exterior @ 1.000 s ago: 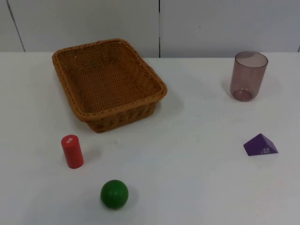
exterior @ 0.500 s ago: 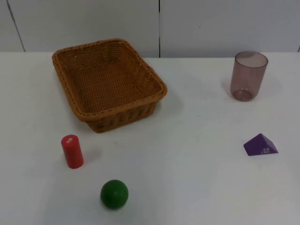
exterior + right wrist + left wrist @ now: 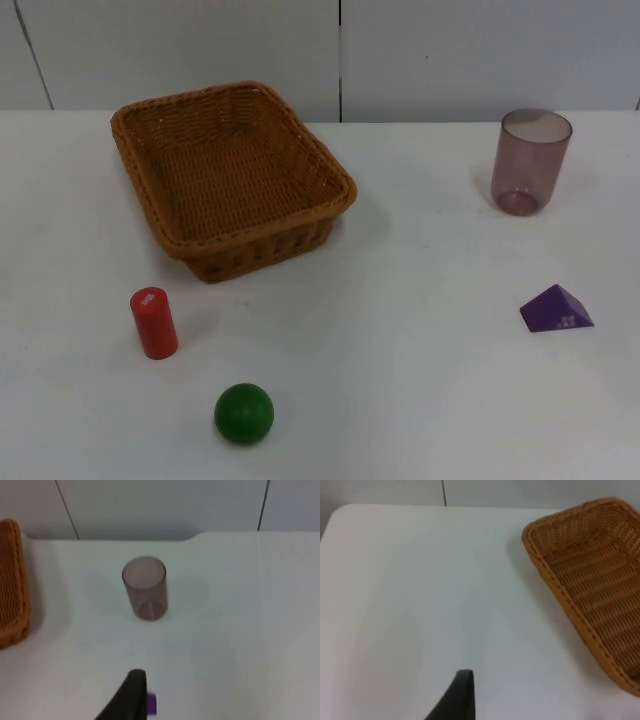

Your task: Pick up the basket with the left hand and place the triangular block into the basket with the right hand.

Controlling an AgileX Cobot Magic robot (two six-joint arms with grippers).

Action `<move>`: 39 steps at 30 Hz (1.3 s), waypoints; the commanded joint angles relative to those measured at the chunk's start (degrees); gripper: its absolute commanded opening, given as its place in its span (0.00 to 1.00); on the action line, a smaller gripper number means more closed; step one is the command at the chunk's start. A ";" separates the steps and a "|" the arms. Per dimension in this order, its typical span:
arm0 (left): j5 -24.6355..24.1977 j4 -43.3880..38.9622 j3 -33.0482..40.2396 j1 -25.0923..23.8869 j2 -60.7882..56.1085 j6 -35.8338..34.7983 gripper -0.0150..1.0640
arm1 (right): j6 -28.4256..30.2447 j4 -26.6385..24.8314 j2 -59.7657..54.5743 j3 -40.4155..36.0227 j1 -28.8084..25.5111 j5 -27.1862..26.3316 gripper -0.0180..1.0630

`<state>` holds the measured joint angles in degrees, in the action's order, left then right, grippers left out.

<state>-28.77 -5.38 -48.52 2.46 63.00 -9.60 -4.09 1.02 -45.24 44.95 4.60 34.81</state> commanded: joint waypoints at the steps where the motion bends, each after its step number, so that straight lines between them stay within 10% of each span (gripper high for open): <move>1: 2.04 0.83 -1.75 0.32 2.87 -0.07 0.99 | 0.68 0.56 -1.06 2.02 0.10 -1.07 0.98; 20: 14.30 12.99 -10.10 0.32 32.15 -0.07 0.99 | 0.65 0.35 -5.51 6.96 0.10 -2.17 0.98; 39: 6.85 19.25 -31.60 4.31 56.48 1.22 0.99 | 0.66 0.57 -5.51 6.96 0.10 -0.01 0.98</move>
<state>-21.71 12.60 -79.39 6.56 119.09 -8.72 -3.86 1.02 -50.77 51.40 4.60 34.25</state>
